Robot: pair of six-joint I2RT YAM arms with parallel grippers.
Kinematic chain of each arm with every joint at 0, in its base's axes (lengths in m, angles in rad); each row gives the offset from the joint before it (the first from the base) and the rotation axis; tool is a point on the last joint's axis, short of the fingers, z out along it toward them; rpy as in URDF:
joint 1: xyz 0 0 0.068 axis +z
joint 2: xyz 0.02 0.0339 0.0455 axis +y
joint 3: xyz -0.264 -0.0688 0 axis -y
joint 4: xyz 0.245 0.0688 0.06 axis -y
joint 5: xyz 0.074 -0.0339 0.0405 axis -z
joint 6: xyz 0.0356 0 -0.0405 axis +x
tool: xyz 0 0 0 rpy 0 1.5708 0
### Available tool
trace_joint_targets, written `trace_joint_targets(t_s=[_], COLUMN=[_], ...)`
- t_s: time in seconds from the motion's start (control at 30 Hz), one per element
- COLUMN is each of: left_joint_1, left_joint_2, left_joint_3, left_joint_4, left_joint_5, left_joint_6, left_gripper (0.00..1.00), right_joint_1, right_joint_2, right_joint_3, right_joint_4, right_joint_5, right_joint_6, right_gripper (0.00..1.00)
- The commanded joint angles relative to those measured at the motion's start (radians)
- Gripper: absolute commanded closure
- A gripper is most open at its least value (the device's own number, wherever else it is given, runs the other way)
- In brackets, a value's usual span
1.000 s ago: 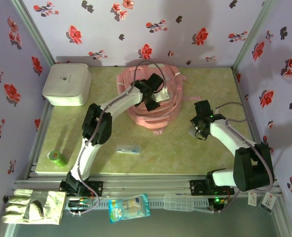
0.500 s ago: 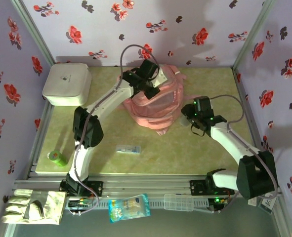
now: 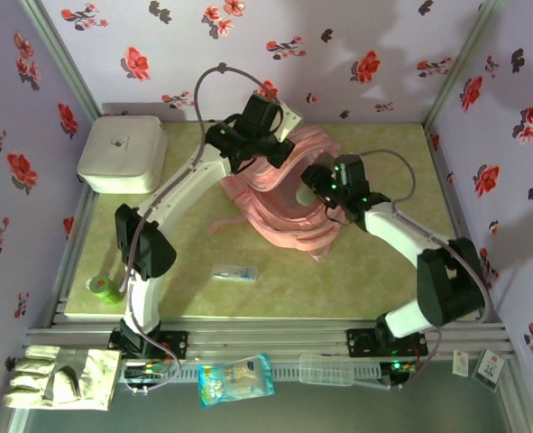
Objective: Pack books, pencil case, and school supplies into a backpack
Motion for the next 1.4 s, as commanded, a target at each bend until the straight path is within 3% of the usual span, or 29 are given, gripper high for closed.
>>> trace_joint_targets(t_s=[0.0, 0.27, 0.47, 0.67, 0.87, 1.07, 1.37], left_joint_1=[0.005, 0.062, 0.093, 0.111, 0.118, 0.122, 0.094], left_joint_2=[-0.087, -0.058, -0.034, -0.033, -0.026, -0.028, 0.024], left_joint_3=[0.042, 0.067, 0.091, 0.081, 0.063, 0.010, -0.041], left_joint_4=[0.173, 0.222, 0.221, 0.213, 0.213, 0.213, 0.222], left_joint_5=[0.037, 0.046, 0.068, 0.085, 0.093, 0.109, 0.231], left_joint_6=[-0.106, -0.244, -0.282, -0.288, -0.294, -0.297, -0.310], left_gripper=[1.00, 1.00, 1.00, 1.00, 1.00, 1.00, 1.00], right_joint_1=[0.021, 0.026, 0.026, 0.026, 0.024, 0.023, 0.012], right_joint_2=[0.079, 0.310, 0.417, 0.417, 0.328, 0.164, -0.151], right_joint_3=[0.073, 0.192, 0.312, 0.279, 0.210, 0.058, -0.096], right_joint_4=[0.135, 0.318, 0.351, 0.384, 0.320, 0.209, -0.084], right_joint_5=[-0.041, -0.045, -0.028, -0.044, -0.020, 0.064, 0.333], right_joint_6=[0.067, 0.175, 0.153, 0.152, 0.120, 0.091, 0.022], right_gripper=[0.44, 0.44, 0.25, 0.19, 0.29, 0.47, 0.50])
